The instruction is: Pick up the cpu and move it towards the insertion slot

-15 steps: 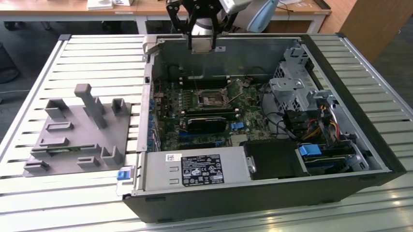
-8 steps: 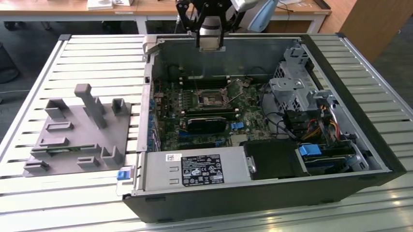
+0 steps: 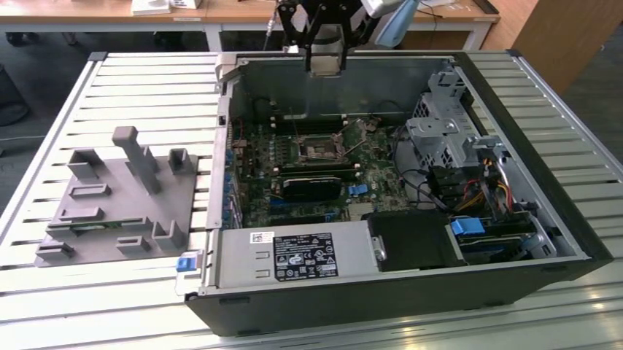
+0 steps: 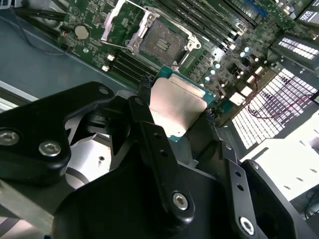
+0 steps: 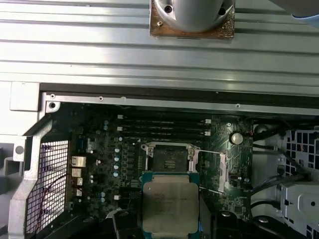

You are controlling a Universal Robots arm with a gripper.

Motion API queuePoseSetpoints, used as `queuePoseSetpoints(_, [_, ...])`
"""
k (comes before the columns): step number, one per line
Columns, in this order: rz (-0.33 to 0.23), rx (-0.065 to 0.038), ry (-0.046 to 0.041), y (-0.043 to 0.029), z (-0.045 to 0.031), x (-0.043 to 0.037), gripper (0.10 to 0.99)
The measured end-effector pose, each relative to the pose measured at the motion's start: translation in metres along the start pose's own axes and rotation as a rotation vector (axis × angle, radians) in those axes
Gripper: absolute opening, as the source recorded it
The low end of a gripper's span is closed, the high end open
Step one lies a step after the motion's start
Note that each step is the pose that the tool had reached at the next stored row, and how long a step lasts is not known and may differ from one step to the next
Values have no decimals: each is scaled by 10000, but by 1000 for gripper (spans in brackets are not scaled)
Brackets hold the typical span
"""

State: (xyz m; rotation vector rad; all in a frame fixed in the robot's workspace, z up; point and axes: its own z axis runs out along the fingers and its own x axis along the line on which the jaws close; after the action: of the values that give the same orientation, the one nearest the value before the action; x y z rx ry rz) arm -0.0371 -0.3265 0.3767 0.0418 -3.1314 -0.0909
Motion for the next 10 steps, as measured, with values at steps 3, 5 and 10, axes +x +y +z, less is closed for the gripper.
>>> queuePoseSetpoints(3, [1,0,0,-1,0,-38,541])
queuePoseSetpoints(5, [0,0,-1,-1,0,-49,541])
queuePoseSetpoints(10, [1,-1,-2,-1,0,-50,541])
